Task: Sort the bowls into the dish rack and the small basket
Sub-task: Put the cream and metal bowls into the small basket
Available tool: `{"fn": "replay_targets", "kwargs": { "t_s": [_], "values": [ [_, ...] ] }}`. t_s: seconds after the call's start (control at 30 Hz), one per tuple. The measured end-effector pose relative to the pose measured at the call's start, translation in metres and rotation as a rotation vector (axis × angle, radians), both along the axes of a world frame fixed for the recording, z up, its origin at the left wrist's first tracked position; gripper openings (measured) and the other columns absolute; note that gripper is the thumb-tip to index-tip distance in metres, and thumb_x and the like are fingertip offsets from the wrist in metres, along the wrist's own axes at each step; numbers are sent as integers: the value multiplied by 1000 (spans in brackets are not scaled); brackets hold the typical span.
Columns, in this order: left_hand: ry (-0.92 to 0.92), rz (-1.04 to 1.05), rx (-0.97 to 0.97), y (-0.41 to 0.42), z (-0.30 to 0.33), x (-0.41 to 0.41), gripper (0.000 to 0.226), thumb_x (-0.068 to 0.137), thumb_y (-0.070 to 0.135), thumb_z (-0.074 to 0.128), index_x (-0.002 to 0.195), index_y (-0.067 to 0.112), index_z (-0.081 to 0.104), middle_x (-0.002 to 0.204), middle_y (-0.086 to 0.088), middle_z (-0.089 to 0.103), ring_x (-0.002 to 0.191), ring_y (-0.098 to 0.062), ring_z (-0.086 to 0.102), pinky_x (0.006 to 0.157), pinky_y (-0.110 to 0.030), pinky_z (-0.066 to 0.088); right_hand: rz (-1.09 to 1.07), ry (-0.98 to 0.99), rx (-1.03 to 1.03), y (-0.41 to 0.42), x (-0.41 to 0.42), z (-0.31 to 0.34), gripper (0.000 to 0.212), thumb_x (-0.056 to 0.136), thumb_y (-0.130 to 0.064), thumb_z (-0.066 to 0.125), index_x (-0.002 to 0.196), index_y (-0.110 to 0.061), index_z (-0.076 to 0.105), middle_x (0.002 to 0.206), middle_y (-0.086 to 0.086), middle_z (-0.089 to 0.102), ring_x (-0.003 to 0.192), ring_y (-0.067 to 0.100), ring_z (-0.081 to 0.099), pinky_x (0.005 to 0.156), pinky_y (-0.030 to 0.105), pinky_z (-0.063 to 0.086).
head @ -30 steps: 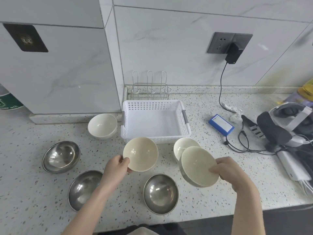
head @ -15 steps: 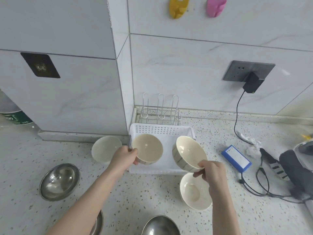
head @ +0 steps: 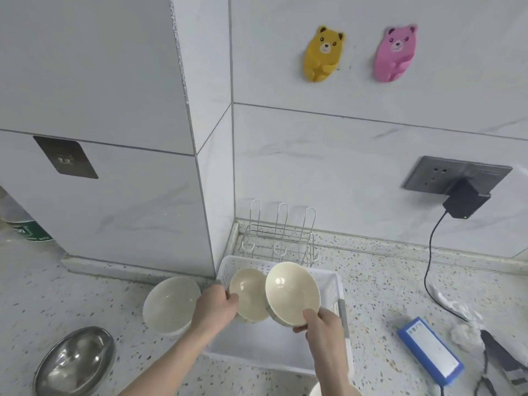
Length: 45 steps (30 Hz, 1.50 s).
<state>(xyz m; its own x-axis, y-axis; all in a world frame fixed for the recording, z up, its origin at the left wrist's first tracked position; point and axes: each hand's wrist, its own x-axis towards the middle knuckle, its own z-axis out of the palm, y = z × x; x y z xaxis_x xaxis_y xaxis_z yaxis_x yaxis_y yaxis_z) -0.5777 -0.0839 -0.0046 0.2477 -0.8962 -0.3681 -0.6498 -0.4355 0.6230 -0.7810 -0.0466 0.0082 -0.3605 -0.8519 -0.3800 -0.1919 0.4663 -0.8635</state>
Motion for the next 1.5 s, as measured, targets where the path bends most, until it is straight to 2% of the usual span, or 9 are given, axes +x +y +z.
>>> {"fn": "replay_targets", "kwargs": {
  "t_s": [0.2, 0.3, 0.37, 0.5, 0.87, 0.93, 1.07, 1.3, 1.5],
  "values": [
    [-161, -61, -21, -7, -6, -3, 29, 87, 20, 51, 59, 17, 42, 58, 3, 52, 55, -17, 50, 46, -26, 31, 15, -4, 23, -10, 8, -17, 21, 83, -12, 51, 69, -13, 67, 54, 0, 70, 53, 15, 52, 54, 28, 40],
    [-148, -81, -57, -7, -6, -2, 5, 91, 22, 50, 88, 18, 49, 76, 4, 59, 74, -21, 56, 59, -31, 35, 13, -1, 40, -11, 7, -22, 19, 83, -13, 53, 71, -13, 67, 54, -1, 70, 54, 16, 52, 55, 28, 40],
    [-129, -85, -91, -6, -8, -1, 17, 95, 25, 49, 110, 18, 44, 92, -1, 66, 87, -25, 63, 65, -31, 38, 12, -1, 40, -11, 8, -22, 18, 83, -12, 54, 70, -13, 66, 54, -1, 70, 56, 17, 54, 56, 28, 39],
    [-110, -103, -103, -7, -7, 2, 20, 98, 26, 48, 115, 15, 44, 100, -9, 70, 95, -30, 67, 73, -36, 50, 26, -35, 35, -12, 11, -20, 19, 83, -7, 53, 70, -9, 67, 53, 4, 70, 52, 16, 50, 56, 27, 37],
    [-63, -97, -68, 6, -5, 2, 47, 95, 25, 49, 139, 17, 32, 115, -10, 67, 108, -29, 62, 79, -32, 46, 71, -60, 63, -17, 30, -13, 16, 84, -5, 53, 78, -5, 68, 53, 8, 70, 56, 17, 52, 63, 30, 40],
    [-35, -91, -41, 9, -5, 4, 55, 94, 24, 49, 145, 20, 28, 113, -9, 67, 104, -28, 64, 78, -31, 46, 85, -53, 60, -18, 34, -11, 16, 84, -6, 53, 78, -6, 68, 54, 7, 70, 56, 16, 53, 63, 29, 41],
    [154, -46, 0, 17, -5, 9, 57, 91, 18, 45, 145, 25, 28, 101, 1, 65, 53, -14, 68, 58, -22, 48, 110, 1, 50, -21, 44, -7, 18, 85, -10, 52, 77, -14, 68, 54, 1, 70, 66, 14, 59, 59, 28, 40],
    [377, 90, -18, 19, -9, 15, 46, 99, 31, 37, 145, 31, 32, 98, -7, 65, 53, -21, 72, 37, -23, 39, 195, 154, 61, -28, 59, -1, 20, 86, -21, 49, 77, -24, 66, 56, -10, 71, 71, 4, 61, 57, 24, 39],
    [429, 121, -30, 20, -6, 18, 50, 92, 58, 42, 140, 44, 36, 98, -7, 65, 52, -23, 72, 30, -22, 37, 239, 291, 104, -37, 65, 5, 23, 87, -23, 45, 83, -18, 67, 62, -5, 73, 80, 14, 65, 67, 25, 46]
  ]
}}
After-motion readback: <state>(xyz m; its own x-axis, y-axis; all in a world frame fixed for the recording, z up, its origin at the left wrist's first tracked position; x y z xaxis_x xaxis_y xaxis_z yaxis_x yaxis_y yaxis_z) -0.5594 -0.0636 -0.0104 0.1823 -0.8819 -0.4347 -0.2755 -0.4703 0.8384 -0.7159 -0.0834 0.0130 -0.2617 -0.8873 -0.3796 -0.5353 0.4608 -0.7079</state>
